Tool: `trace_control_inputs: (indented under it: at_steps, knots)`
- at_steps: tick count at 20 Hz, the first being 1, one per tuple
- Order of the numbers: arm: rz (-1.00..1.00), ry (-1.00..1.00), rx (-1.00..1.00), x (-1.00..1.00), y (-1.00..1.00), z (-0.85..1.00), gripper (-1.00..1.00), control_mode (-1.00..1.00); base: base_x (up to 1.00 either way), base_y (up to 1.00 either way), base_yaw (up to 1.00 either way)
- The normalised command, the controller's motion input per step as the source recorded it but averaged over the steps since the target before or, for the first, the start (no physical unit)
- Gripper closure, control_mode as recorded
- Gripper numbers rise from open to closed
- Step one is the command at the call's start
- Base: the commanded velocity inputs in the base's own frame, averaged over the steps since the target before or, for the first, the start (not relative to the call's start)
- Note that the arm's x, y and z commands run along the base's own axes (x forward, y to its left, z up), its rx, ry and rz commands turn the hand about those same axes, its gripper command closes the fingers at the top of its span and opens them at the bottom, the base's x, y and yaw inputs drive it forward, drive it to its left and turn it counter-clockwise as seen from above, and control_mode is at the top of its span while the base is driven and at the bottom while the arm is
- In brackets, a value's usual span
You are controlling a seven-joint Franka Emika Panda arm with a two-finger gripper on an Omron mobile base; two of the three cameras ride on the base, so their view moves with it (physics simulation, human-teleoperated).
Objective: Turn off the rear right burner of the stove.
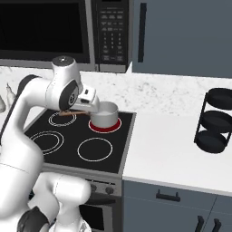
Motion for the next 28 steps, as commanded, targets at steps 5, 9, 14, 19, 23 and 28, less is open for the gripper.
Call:
trace_control_inputs:
  at_steps: [5, 9, 14, 19, 23, 28]
  knots:
    - [0.04, 0.00, -0.02, -0.62, 0.41, -0.04, -1.00, -1.00, 0.00, 0.00, 0.00]
    - [0.09, 0.00, -0.14, -0.88, 0.99, -0.25, -1.00, -1.00, 0.00, 0.00, 0.00]
    - [0.12, 0.00, -0.28, -1.00, 1.00, -0.55, -1.00, -1.00, 0.00, 0.00, 0.00]
    - [0.16, 0.00, -0.39, -0.99, 1.00, -0.80, -1.00, -1.00, 0.00, 0.00, 0.00]
    - [0.19, 0.00, -0.42, -0.62, 1.00, -0.85, -1.00, -1.00, 0.00, 0.00, 0.00]
    - [0.22, 0.00, -0.47, -0.33, 0.94, -0.95, -1.00, -1.00, 0.00, 0.00, 0.00]
